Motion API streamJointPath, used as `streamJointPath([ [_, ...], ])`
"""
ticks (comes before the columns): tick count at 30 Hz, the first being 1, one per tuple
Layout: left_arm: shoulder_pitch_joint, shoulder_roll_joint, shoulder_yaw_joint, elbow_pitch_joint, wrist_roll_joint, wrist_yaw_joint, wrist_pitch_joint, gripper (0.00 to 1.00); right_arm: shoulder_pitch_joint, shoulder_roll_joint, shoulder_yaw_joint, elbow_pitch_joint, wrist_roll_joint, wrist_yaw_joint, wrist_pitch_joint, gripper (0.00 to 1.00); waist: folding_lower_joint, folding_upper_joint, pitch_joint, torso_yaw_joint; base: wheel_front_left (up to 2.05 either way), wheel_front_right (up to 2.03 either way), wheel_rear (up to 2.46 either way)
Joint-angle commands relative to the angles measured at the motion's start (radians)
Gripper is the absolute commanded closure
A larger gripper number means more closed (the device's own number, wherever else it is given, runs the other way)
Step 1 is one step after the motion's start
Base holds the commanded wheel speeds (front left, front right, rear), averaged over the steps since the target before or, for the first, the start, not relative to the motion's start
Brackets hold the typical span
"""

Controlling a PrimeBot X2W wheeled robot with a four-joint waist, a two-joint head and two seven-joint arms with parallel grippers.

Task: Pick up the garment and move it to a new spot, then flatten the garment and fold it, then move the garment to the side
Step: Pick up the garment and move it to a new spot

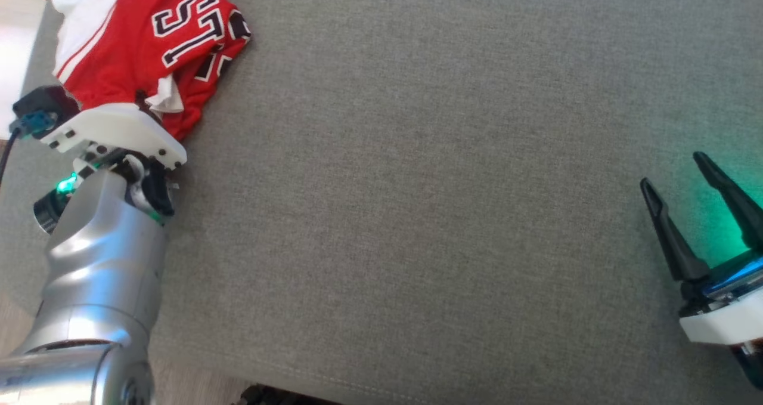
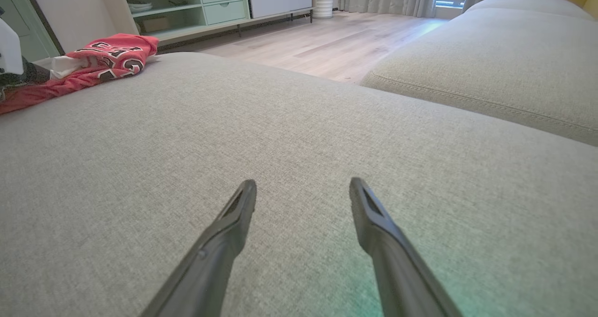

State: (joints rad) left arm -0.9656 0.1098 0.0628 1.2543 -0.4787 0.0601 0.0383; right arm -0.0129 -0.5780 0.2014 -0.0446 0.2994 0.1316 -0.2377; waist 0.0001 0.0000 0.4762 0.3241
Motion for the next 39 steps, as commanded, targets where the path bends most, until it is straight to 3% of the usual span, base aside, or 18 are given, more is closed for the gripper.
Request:
streamJointPath([
  [1,0.006,0.024,0.014,0.005,-0.011,-0.01,0.012,0.0,0.002,-0.031,0.0,-0.038,0.003,-0.001,0.0,0.0,-0.0001,0.0,0.016,-0.006,0.0,0.0,0.0],
  [5,-0.005,0.017,0.011,0.011,-0.02,-0.038,0.003,0.0,0.005,-0.035,-0.01,-0.048,0.001,-0.001,0.003,0.0,-0.0001,0.0,0.037,-0.013,0.0,0.0,0.0],
  [7,-0.014,0.01,0.012,0.01,-0.027,-0.06,-0.021,0.23,0.006,-0.036,-0.015,-0.051,0.0,-0.001,0.003,0.0,-0.0001,0.0,0.044,-0.015,0.0,0.0,0.0],
  [9,-0.022,0.003,0.016,0.011,-0.039,-0.085,-0.034,0.2,0.007,-0.034,-0.019,-0.053,-0.001,-0.001,0.003,0.0,-0.0001,0.0,0.05,-0.018,0.0,0.0,0.0],
  [10,-0.026,0.001,0.012,0.012,-0.038,-0.093,-0.042,0.52,0.007,-0.034,-0.02,-0.055,-0.002,-0.001,0.003,0.0,-0.0001,0.0,0.053,-0.02,0.0,0.0,0.0],
  [12,-0.034,0.001,0.009,0.011,-0.038,-0.107,-0.068,1.0,0.005,-0.034,-0.019,-0.056,-0.003,-0.001,0.003,0.0,-0.0001,0.0,0.06,-0.025,0.0,0.0,0.0],
  [18,-0.054,0.009,-0.015,-0.003,-0.02,-0.137,-0.178,1.0,-0.008,-0.022,-0.01,-0.047,-0.004,-0.001,0.0,0.0,-0.0001,0.0,0.057,-0.042,0.0,0.0,0.0],
  [24,-0.093,0.049,-0.049,-0.042,0.014,-0.163,-0.277,1.0,-0.038,0.024,0.03,-0.004,-0.004,-0.001,-0.013,0.0,-0.0001,0.0,-0.012,-0.077,0.0,0.0,0.0],
  [32,-0.139,0.118,-0.123,-0.146,0.088,-0.184,-0.299,1.0,-0.101,0.153,0.127,0.092,0.005,-0.001,-0.024,0.0,-0.0001,0.0,-0.202,-0.184,0.0,0.0,0.0],
  [39,-0.175,0.129,-0.228,-0.235,0.134,-0.19,-0.295,1.0,-0.097,0.252,0.144,0.121,0.004,-0.001,-0.024,0.0,-0.0001,0.0,-0.334,-0.296,0.0,0.0,0.0],
])
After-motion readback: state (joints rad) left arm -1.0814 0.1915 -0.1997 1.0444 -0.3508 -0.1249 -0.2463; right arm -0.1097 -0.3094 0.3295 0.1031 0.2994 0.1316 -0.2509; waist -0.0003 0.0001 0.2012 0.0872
